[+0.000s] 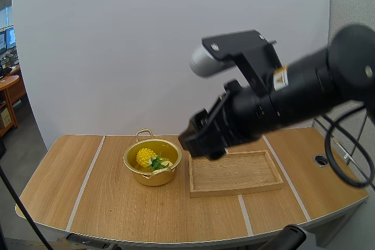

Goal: Open the pot, put the pineapple inside, and close it

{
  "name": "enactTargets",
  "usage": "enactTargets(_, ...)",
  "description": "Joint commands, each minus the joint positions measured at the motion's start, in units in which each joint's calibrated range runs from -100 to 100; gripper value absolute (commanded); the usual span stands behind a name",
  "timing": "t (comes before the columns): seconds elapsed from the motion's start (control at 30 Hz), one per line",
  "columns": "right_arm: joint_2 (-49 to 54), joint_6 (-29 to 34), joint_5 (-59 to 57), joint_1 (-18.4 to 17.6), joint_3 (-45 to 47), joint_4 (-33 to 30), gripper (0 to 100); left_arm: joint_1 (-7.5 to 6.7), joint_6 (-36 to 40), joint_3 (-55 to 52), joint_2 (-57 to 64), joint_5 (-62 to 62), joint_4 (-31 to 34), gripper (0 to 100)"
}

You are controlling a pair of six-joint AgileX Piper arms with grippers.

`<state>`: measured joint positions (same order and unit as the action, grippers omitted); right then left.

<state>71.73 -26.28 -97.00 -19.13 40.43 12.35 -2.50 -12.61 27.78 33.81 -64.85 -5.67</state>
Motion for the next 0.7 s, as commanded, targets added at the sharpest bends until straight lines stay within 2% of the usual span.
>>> enactTargets(0.0,7.1,0.2,0.0,1.2,5.7,-0.6,100,-0.15,0.6,0.4,0.3,2.0,0.6,0)
enactTargets(0.33,11.2,0.2,0.3,1.3,12.8,-0.9,100,-0.15,0.6,0.4,0.3,2.0,0.6,0)
enactTargets(0.67,15.9,1.5,1.4,1.3,18.0,-4.6,100,-0.15,0.6,0.4,0.3,2.0,0.6,0)
